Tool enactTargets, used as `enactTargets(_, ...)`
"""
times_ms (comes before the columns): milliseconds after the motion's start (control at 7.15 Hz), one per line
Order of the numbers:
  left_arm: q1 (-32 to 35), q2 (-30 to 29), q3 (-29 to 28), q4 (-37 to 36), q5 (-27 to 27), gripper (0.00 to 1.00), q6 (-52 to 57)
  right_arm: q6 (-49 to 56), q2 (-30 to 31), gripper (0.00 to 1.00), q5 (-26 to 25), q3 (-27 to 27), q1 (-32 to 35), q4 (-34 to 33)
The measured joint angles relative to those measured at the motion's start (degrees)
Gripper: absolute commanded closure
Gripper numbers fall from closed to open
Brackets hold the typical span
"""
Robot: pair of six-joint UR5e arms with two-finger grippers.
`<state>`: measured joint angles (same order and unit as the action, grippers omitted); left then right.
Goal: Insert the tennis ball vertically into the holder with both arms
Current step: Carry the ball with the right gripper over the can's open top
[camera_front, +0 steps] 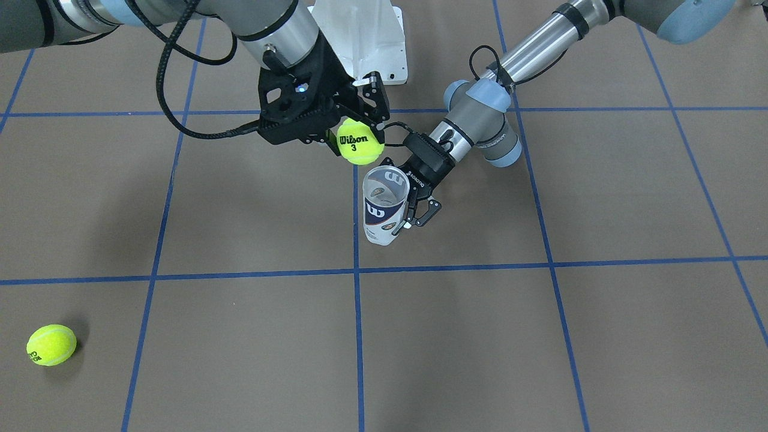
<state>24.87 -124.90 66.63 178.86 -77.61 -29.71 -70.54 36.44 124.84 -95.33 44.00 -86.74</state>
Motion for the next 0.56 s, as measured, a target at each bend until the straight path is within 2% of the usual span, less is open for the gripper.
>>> enactTargets(560,0.0,-0.1,0.1,0.0,-0.1,0.21,0.0,0.1,-2.7,1.0,-2.7,7.3,-0.5,3.2)
